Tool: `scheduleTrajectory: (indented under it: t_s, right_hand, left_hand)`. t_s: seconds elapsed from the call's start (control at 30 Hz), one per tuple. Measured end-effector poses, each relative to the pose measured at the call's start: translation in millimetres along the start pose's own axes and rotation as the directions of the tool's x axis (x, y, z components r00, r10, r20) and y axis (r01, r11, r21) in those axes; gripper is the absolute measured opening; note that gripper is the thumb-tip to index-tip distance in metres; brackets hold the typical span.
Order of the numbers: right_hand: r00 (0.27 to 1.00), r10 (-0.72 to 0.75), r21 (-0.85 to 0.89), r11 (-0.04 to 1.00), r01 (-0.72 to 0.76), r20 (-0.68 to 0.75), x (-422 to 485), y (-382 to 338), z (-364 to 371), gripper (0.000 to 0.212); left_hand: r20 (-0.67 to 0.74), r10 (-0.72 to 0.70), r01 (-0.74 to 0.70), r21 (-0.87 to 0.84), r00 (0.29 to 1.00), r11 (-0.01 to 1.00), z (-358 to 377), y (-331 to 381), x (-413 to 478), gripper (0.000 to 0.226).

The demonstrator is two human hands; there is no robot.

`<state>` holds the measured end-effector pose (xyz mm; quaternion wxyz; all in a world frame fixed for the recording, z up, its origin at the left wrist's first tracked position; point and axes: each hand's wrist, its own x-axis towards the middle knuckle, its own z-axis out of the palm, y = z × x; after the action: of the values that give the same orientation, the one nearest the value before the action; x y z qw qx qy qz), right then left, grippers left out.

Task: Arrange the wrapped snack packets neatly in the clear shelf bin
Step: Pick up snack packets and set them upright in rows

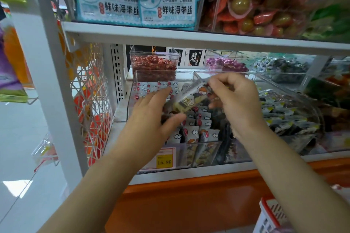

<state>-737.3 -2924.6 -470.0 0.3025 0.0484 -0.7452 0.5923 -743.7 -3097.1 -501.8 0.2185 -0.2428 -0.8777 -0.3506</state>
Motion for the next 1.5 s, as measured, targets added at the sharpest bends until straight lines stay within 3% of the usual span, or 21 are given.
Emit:
scheduleTrajectory:
  t_s: [0.07, 0.17, 0.23, 0.4, 0.53, 0.7, 0.77, 0.83, 1.1, 1.23, 1.37, 1.5]
  right_hand:
    - [0.988, 0.143, 0.229, 0.962, -0.152, 0.056, -10.3, 1.9, -3.0, 0.013]
    - [0.962, 0.192, 0.378, 0.89, -0.253, 0.193, -16.0, 7.9, -8.9, 0.013]
    - [0.951, 0.187, 0.36, 0.893, -0.269, 0.247, -16.5, 11.4, -13.0, 0.021]
    - [0.964, 0.148, 0.2, 0.961, -0.193, 0.219, -19.4, 17.9, -16.9, 0.019]
    - [0.959, 0.159, 0.256, 0.942, -0.219, 0.235, -20.8, 16.0, -17.3, 0.029]
    - [0.876, 0.355, 0.509, 0.715, -0.48, 0.328, -18.0, 14.9, -18.1, 0.022]
    - [0.84, 0.372, 0.566, 0.622, -0.541, 0.395, -17.4, 14.7, -19.8, 0.01]
    - [0.821, 0.359, 0.587, 0.575, -0.57, 0.445, -16.7, 15.6, -21.9, 0.015]
    - [0.83, 0.228, 0.536, 0.671, -0.513, 0.509, -15.5, 22.0, -32.3, 0.028]
    - [0.847, 0.307, 0.533, 0.67, -0.516, 0.434, -14.2, 24.2, -27.7, 0.027]
    - [0.857, 0.373, 0.552, 0.655, -0.515, 0.356, -12.8, 26.9, -25.7, 0.024]
    - [0.861, 0.355, 0.568, 0.648, -0.508, 0.365, -14.2, 27.8, -26.9, 0.013]
  left_hand:
    - [0.027, -0.037, 0.039, -0.07, 0.999, 0.997, 3.7, 2.5, -0.9, 0.057]
    - [0.105, -0.085, 0.105, -0.206, 0.991, 0.973, 0.4, 1.6, 0.8, 0.033]
    - [0.172, -0.081, 0.122, -0.245, 0.982, 0.962, -3.4, 0.2, -0.2, 0.023]
    - [0.278, -0.032, 0.096, -0.221, 0.96, 0.97, -8.2, 1.7, -4.8, 0.03]
    - [0.285, -0.041, 0.122, -0.271, 0.958, 0.955, -9.4, 3.6, -6.4, 0.033]
    - [0.298, -0.08, 0.197, -0.386, 0.951, 0.901, -11.8, 5.0, -6.8, 0.034]
    - [0.291, -0.129, 0.245, -0.408, 0.948, 0.879, -12.6, 4.1, -6.2, 0.031]
    - [0.266, -0.175, 0.275, -0.405, 0.948, 0.872, -13.3, 2.1, -5.5, 0.029]
    - [0.158, -0.314, 0.351, -0.482, 0.936, 0.803, -14.3, 1.7, -4.0, 0.048]
    - [0.149, -0.329, 0.356, -0.53, 0.932, 0.77, -15.2, 2.0, -3.7, 0.044]
    - [0.195, -0.335, 0.368, -0.712, 0.922, 0.599, -16.2, 4.8, -1.9, 0.043]
    - [0.157, -0.312, 0.325, -0.718, 0.937, 0.616, -20.0, 7.1, -1.8, 0.039]
